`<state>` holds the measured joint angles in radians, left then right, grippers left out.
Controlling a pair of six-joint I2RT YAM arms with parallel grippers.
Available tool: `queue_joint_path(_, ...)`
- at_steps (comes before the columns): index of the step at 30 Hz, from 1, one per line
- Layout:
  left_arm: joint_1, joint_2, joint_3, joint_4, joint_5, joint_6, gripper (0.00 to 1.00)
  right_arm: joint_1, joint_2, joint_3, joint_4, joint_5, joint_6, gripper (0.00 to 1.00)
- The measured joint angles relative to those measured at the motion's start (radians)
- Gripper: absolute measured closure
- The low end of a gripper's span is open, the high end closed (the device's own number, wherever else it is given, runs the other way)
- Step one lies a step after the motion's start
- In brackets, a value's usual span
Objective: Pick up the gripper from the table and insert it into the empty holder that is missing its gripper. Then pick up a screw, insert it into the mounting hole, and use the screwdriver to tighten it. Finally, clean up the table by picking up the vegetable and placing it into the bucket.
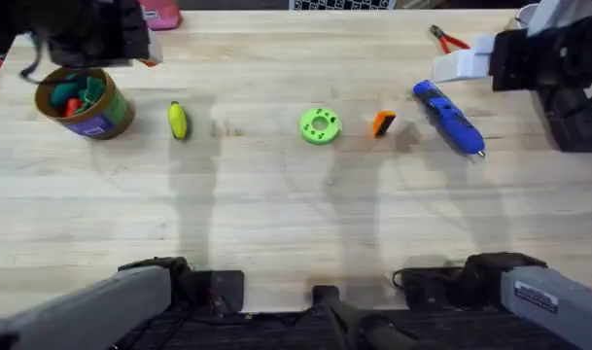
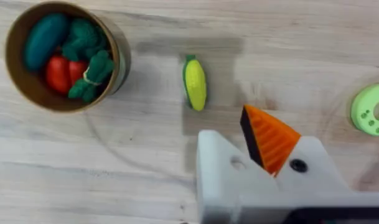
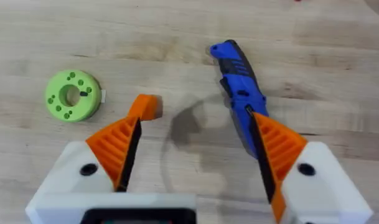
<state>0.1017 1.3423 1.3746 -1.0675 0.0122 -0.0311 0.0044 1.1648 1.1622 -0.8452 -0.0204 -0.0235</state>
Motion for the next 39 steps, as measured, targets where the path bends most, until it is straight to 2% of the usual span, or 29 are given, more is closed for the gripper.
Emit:
queue_joint_path(2, 0.0, -0.041, 0.0, -0.019, -0.001, 0.0, 0.982, 0.0, 0.0, 0.0, -0.001, 0.0, 0.0, 0.008)
queue_joint_path(3, 0.0, -0.06, 0.0, -0.026, -0.002, 0.001, 0.934, 0.0, 0.0, 0.0, -0.001, 0.0, 0.0, 0.007)
queue_joint_path(8, 0.0, -0.134, 0.0, -0.044, -0.005, 0.0, 0.148, 0.0, 0.0, 0.0, -0.001, 0.0, 0.0, 0.008)
queue_joint_path(9, 0.0, -0.142, 0.0, -0.044, -0.005, -0.004, 0.052, 0.0, 0.0, 0.0, -0.001, 0.0, 0.0, 0.008)
queue_joint_path(10, 0.0, -0.149, 0.0, -0.044, -0.006, -0.003, 0.024, 0.0, 0.0, 0.0, -0.001, 0.0, 0.0, 0.008)
queue_joint_path(39, 0.0, -0.152, 0.0, -0.052, -0.006, 0.0, 0.014, 0.0, 0.0, 0.0, -0.002, 0.0, 0.0, 0.008)
